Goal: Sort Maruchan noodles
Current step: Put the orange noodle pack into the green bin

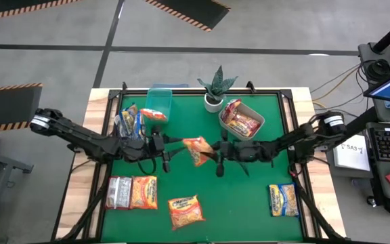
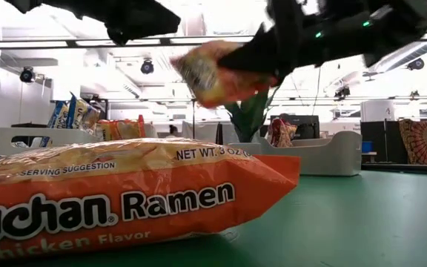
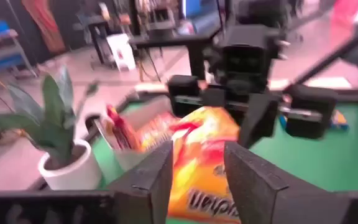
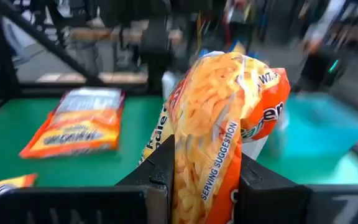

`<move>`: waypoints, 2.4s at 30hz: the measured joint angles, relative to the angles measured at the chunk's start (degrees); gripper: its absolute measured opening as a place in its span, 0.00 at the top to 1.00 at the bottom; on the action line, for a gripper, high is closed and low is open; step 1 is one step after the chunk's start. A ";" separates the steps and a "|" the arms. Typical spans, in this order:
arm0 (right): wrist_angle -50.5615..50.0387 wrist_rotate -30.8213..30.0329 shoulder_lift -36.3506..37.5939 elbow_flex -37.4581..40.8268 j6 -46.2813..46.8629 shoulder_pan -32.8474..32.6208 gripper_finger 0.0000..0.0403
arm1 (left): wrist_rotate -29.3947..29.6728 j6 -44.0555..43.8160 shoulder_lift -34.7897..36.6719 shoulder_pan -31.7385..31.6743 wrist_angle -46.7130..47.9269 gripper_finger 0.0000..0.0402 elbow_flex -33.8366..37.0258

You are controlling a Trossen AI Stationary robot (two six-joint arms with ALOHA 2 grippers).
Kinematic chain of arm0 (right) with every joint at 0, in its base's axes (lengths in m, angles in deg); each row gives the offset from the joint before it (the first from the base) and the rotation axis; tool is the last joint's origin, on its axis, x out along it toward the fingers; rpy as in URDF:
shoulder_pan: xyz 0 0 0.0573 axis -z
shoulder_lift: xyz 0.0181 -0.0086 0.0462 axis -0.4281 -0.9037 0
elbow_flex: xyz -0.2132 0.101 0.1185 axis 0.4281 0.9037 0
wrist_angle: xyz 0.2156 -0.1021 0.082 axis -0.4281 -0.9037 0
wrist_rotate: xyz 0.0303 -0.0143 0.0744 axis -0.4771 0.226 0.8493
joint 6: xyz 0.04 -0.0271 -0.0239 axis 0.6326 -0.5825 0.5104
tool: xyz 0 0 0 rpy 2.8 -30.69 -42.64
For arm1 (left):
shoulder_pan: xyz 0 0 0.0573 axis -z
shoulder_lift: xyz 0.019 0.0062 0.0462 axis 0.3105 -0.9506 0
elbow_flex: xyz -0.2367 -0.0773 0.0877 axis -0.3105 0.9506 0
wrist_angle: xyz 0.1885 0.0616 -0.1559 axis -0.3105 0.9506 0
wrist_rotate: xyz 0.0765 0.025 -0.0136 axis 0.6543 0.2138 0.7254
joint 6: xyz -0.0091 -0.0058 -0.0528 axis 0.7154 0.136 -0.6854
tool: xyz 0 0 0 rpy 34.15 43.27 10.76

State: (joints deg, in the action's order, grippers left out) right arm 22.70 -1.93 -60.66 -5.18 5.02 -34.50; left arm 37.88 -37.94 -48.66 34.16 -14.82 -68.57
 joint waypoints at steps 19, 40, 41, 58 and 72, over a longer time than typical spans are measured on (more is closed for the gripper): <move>8.02 -5.60 3.80 1.98 -27.23 -4.26 0.83 | -13.89 5.78 -8.62 -6.03 -26.24 0.45 3.48; 6.93 -4.56 3.83 1.77 -25.68 -4.22 0.83 | -18.05 5.98 -14.51 -7.94 -28.18 0.90 0.39; 6.89 -4.82 3.90 1.76 -24.83 -4.22 0.82 | -17.98 6.04 -14.50 -7.94 -28.13 0.93 0.39; 1.33 -16.06 12.30 1.60 -16.83 -4.21 0.44 | -15.95 14.00 -3.82 -11.93 -14.05 0.96 0.39; -7.22 -17.98 20.32 1.62 -17.30 -4.04 0.40 | -14.06 31.53 6.19 -35.93 25.62 0.96 -11.21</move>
State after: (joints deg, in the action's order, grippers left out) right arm 15.48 -19.91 -40.33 -3.56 -12.28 -38.54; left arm 23.81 -6.41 -42.47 -1.76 10.81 -79.78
